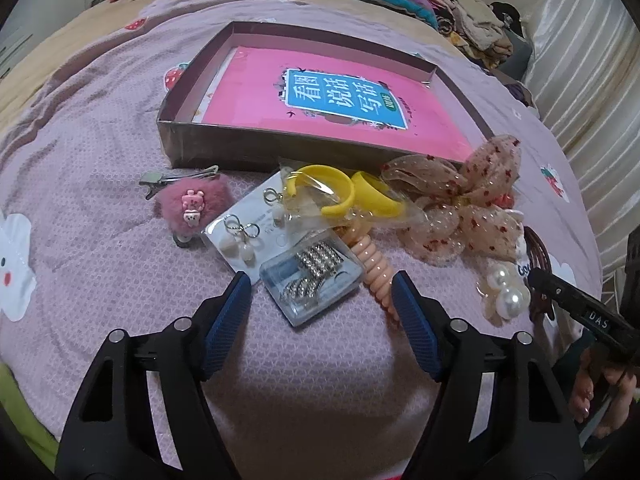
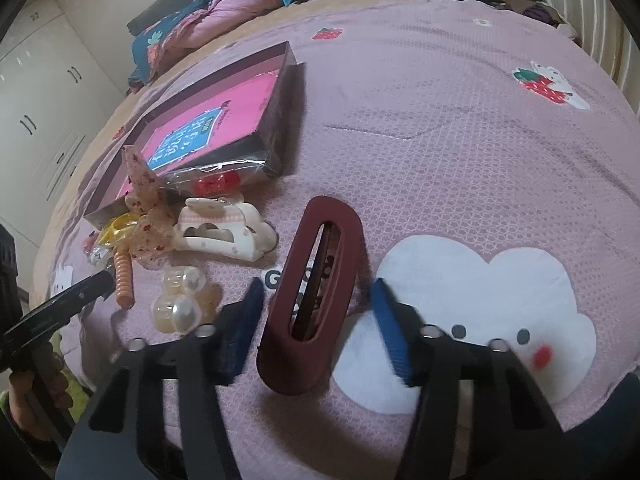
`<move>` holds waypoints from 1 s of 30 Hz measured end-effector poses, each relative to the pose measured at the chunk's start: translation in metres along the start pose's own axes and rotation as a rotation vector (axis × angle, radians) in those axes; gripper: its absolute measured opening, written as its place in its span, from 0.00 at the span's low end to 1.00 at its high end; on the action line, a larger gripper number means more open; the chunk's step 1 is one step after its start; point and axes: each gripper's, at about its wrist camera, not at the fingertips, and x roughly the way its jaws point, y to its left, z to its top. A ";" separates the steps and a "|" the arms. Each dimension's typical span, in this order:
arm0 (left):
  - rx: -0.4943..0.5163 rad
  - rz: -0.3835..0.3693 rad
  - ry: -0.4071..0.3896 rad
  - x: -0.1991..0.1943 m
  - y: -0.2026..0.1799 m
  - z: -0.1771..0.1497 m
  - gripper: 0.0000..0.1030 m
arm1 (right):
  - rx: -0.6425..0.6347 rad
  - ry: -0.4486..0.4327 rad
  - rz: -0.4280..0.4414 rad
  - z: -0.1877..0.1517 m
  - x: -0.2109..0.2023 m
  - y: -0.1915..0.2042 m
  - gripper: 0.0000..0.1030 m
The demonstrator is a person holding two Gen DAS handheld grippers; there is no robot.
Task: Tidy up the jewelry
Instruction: 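Grasp the clear hairpin box with the left tool while the right grasps the maroon claw clip, then carry the hairpin box with the left tool while the right carries the clip into the pink tray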
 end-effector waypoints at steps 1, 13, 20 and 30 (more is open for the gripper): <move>-0.003 0.003 0.000 0.001 0.000 0.001 0.61 | 0.000 -0.002 0.005 0.000 0.000 -0.001 0.37; 0.030 0.017 -0.013 -0.003 0.002 -0.007 0.45 | -0.002 -0.063 -0.007 -0.002 -0.022 -0.015 0.27; 0.006 0.012 -0.015 -0.017 0.016 -0.017 0.45 | -0.014 -0.097 -0.029 0.002 -0.033 -0.016 0.26; -0.033 0.041 -0.079 -0.046 0.043 -0.015 0.45 | -0.063 -0.119 -0.016 0.014 -0.040 0.005 0.26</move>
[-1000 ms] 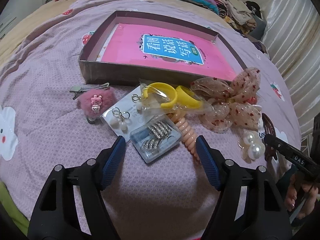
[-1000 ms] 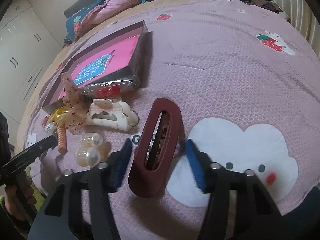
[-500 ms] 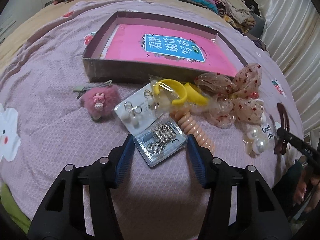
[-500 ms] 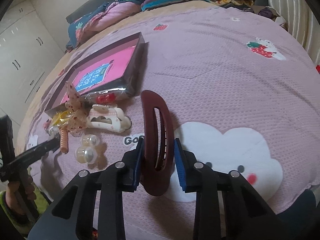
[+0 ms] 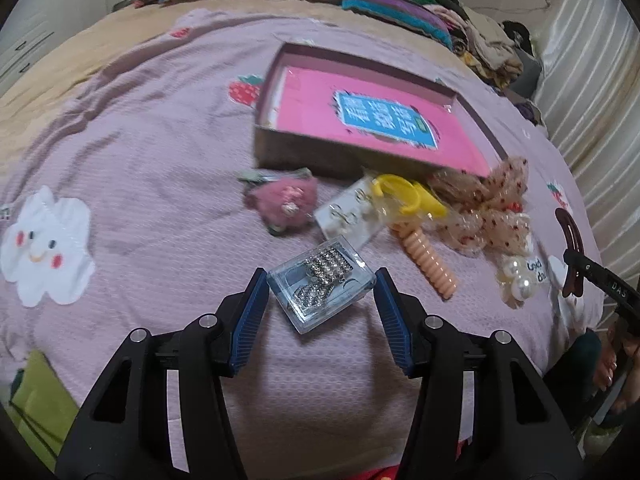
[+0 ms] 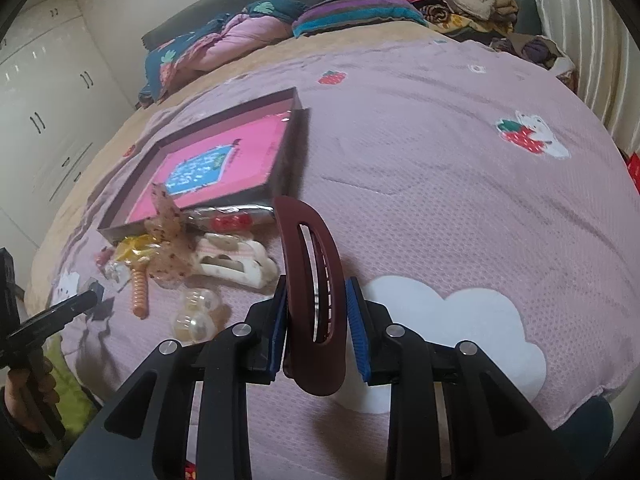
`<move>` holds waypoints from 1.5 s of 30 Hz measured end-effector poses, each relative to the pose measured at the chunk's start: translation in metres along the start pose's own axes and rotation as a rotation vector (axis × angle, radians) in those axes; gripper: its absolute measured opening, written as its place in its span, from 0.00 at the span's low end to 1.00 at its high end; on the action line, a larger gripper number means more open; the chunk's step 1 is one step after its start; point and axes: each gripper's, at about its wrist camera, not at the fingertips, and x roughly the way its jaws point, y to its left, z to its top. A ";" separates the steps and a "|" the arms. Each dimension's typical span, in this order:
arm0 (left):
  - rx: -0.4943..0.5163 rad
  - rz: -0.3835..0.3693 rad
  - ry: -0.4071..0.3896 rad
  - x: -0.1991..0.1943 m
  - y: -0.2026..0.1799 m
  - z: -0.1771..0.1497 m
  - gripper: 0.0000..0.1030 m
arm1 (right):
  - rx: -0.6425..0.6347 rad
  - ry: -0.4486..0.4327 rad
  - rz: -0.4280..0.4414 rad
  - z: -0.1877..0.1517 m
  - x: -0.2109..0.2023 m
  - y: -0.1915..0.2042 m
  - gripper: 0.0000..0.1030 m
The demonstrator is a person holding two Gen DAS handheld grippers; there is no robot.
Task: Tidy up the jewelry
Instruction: 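Carry the hairpin box with the left tool while the right carries the clip into the pink tray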
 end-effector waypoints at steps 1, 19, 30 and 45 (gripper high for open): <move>-0.002 0.001 -0.007 -0.003 0.002 0.001 0.45 | -0.006 -0.003 0.005 0.002 -0.001 0.004 0.26; -0.026 0.007 -0.125 -0.024 0.019 0.058 0.45 | -0.093 -0.063 0.133 0.070 0.006 0.078 0.26; -0.010 -0.015 -0.140 -0.007 0.002 0.099 0.45 | -0.127 -0.083 0.119 0.097 0.015 0.089 0.26; 0.042 -0.022 -0.083 0.043 -0.027 0.128 0.45 | -0.150 -0.092 0.126 0.136 0.040 0.102 0.26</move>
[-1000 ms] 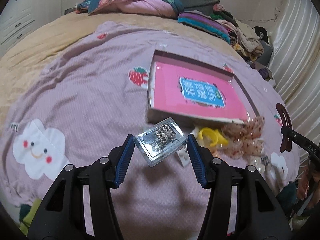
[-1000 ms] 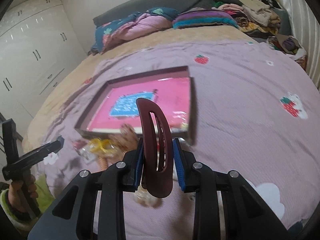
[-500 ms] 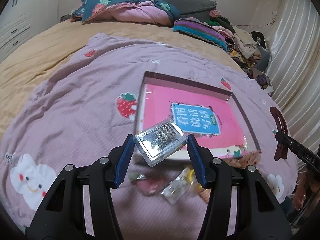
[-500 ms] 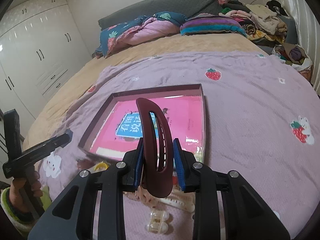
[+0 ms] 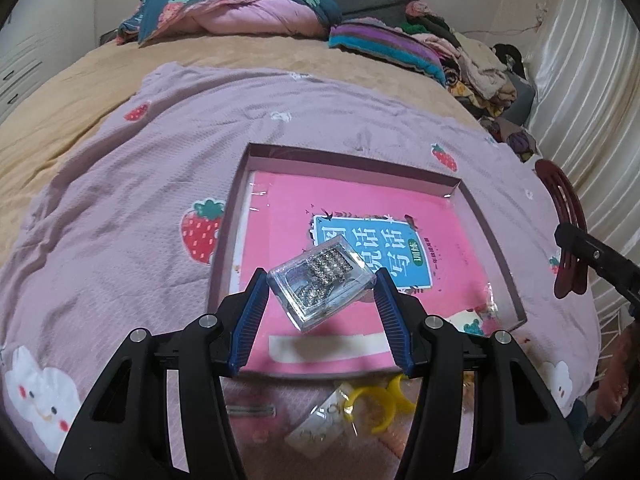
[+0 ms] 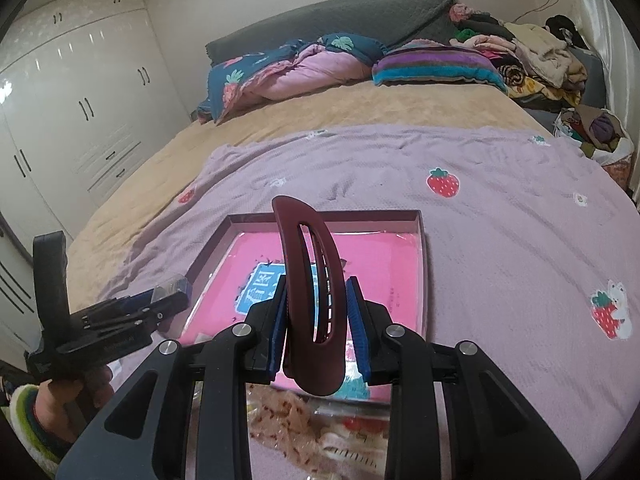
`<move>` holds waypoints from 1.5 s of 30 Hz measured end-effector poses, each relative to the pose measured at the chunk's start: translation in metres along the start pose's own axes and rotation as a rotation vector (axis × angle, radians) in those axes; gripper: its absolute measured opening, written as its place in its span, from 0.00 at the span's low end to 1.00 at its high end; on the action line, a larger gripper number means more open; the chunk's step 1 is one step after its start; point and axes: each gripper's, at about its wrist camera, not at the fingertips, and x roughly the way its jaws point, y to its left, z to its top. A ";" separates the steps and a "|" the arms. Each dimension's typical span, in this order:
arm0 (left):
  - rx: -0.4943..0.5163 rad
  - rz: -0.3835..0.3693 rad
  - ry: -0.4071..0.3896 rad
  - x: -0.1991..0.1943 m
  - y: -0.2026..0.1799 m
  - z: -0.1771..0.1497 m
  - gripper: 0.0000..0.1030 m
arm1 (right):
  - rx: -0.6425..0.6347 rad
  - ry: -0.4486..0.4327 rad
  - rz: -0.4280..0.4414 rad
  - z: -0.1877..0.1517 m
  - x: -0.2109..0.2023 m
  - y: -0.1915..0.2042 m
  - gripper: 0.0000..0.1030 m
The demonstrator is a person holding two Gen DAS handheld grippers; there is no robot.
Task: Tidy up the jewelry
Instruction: 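Carry the hairpin box with the left tool while the right carries the clip into the pink tray, then open the left tool over the book while the right releases the clip in the tray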
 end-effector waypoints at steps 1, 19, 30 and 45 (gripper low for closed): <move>0.002 0.001 0.007 0.004 0.000 0.000 0.45 | 0.008 0.009 0.000 -0.001 0.004 -0.002 0.26; 0.036 0.033 0.093 0.044 0.002 -0.009 0.52 | 0.096 0.135 -0.068 -0.024 0.062 -0.035 0.26; 0.034 0.037 0.073 0.027 0.004 -0.013 0.65 | 0.149 0.143 -0.082 -0.035 0.057 -0.044 0.36; 0.006 0.038 0.011 -0.017 0.004 -0.014 0.86 | 0.101 0.002 -0.080 -0.034 -0.017 -0.027 0.74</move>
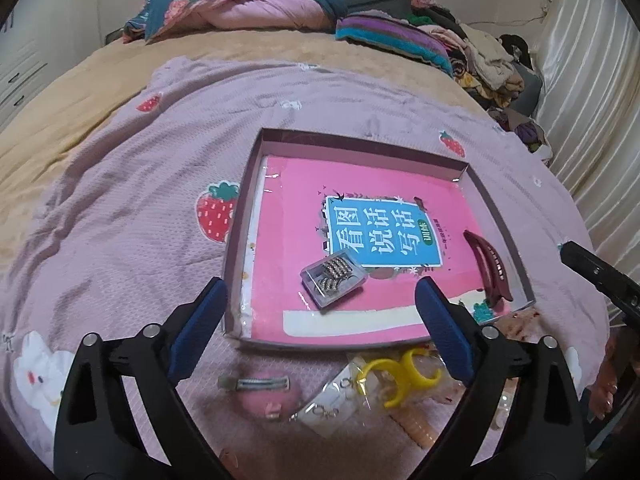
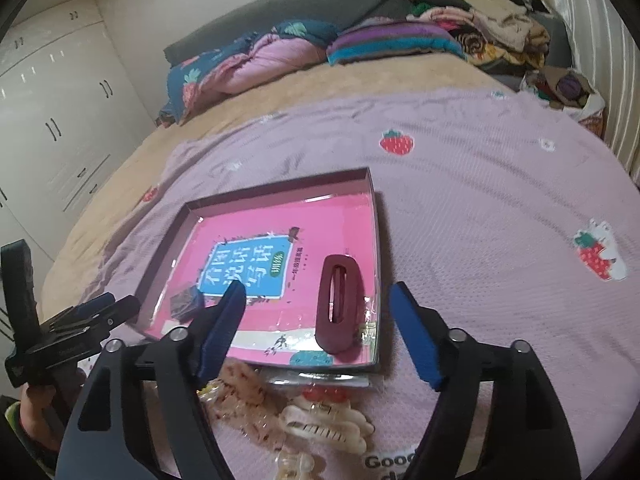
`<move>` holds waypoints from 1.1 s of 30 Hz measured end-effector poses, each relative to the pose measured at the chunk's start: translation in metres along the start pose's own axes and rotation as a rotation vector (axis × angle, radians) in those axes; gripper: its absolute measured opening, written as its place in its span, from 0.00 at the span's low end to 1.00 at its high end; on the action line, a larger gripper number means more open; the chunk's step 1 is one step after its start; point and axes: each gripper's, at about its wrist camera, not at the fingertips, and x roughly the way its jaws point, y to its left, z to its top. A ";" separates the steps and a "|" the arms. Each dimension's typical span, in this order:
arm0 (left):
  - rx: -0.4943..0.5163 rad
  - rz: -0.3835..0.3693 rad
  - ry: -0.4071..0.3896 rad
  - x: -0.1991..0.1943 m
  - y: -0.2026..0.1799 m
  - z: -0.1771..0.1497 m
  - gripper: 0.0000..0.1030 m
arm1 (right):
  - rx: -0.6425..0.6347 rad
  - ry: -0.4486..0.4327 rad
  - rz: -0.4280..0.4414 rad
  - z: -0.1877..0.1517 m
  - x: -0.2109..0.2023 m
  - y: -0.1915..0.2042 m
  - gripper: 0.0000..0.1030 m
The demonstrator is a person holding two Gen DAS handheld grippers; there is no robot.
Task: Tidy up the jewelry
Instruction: 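Open the left tool over the book while the right releases the clip in the tray, then pull both tools back from the tray toward the remaining accessories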
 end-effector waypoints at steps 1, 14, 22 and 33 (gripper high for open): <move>-0.003 0.001 -0.005 -0.004 0.000 0.000 0.89 | -0.007 -0.009 0.001 0.000 -0.005 0.001 0.75; -0.009 -0.012 -0.079 -0.053 -0.003 -0.005 0.91 | -0.028 -0.085 0.030 -0.006 -0.055 0.012 0.76; -0.018 -0.010 -0.107 -0.076 0.002 -0.017 0.91 | -0.045 -0.102 0.043 -0.017 -0.076 0.018 0.76; -0.002 -0.002 -0.114 -0.092 0.003 -0.037 0.91 | -0.106 -0.078 0.062 -0.043 -0.086 0.034 0.76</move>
